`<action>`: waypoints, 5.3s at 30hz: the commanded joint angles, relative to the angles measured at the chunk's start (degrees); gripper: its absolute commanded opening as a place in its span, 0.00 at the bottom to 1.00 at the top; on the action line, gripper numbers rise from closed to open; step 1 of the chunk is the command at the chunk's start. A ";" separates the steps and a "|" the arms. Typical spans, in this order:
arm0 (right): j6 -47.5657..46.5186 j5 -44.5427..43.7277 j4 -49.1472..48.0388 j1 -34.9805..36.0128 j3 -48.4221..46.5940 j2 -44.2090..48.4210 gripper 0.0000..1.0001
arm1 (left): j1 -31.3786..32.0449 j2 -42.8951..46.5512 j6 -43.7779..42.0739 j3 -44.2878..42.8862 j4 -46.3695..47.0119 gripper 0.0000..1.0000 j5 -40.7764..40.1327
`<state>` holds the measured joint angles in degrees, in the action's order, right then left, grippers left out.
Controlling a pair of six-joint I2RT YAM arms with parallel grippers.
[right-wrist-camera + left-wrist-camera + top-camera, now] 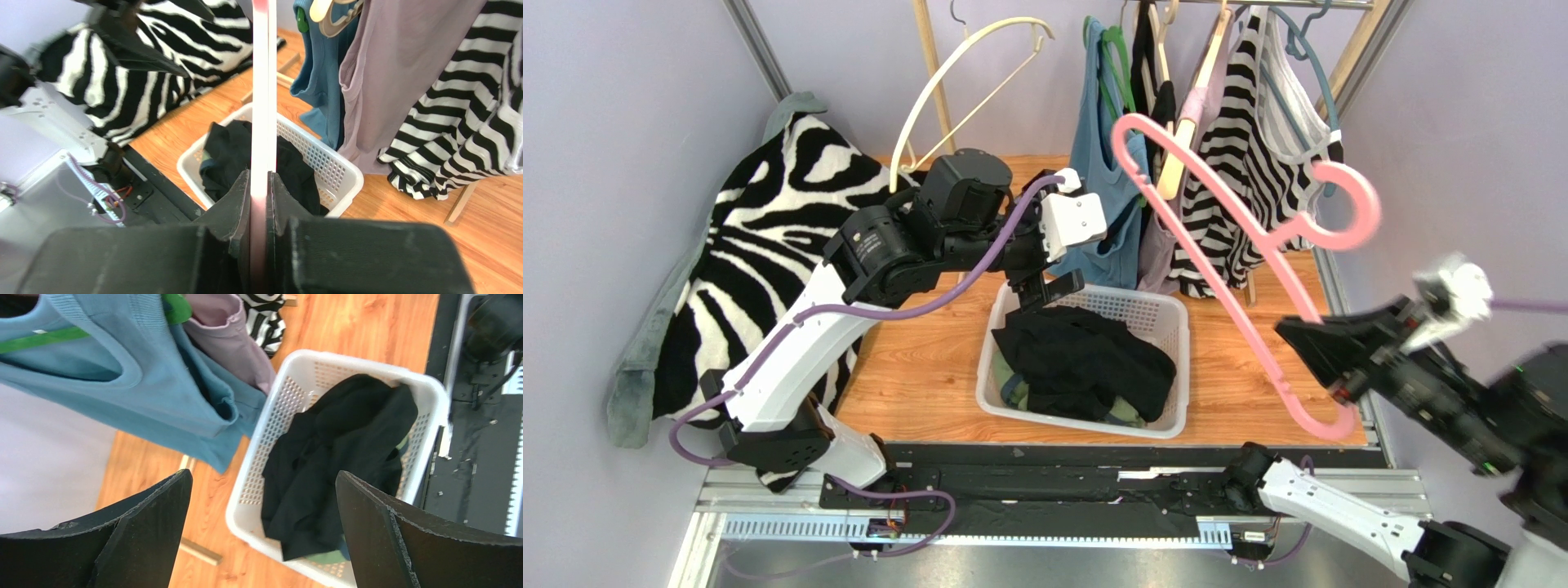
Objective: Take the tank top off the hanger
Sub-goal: Place the hanger at the clothesline.
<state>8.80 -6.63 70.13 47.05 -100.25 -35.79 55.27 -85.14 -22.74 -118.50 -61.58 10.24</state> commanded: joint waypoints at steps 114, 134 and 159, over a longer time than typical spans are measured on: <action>8.60 0.31 -21.85 -14.27 -48.29 -74.78 0.00 | -11.06 27.40 -11.89 5.12 -6.09 0.96 -0.84; 7.11 1.71 -21.70 -13.91 -47.59 -78.82 0.00 | -11.23 27.84 -11.80 4.94 -6.62 0.97 -0.04; 6.25 -0.36 -21.53 -9.35 -48.20 -79.61 0.00 | -12.02 29.68 -11.27 5.56 -7.15 0.98 2.33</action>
<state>23.68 4.38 43.35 33.04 -146.43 -114.30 43.40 -54.92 -34.98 -112.05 -68.93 10.87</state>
